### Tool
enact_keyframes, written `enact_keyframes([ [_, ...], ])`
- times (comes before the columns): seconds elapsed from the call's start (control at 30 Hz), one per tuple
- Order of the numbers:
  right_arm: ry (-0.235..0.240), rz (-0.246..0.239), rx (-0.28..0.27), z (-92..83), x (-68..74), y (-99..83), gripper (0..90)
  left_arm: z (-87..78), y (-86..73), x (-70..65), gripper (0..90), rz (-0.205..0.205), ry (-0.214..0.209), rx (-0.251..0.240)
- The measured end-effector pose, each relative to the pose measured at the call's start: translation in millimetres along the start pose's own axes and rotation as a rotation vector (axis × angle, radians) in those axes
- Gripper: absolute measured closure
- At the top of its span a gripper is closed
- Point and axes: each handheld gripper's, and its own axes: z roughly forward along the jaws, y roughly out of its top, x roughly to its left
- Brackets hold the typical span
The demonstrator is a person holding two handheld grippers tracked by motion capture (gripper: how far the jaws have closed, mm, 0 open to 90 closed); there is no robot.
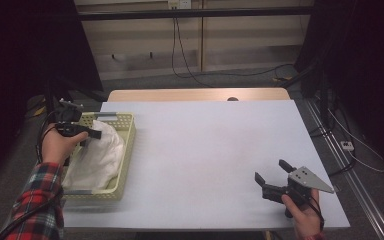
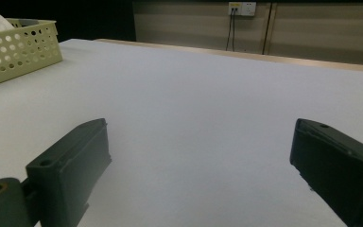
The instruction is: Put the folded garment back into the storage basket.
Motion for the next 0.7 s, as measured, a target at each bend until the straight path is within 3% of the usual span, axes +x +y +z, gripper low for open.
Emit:
enact_keyframes([
  [0.7,0.001,0.015,-0.003,0.1,-2.4,-0.5,5.5,13.1,3.0,5.6,79.6,0.015,0.018,0.005],
])
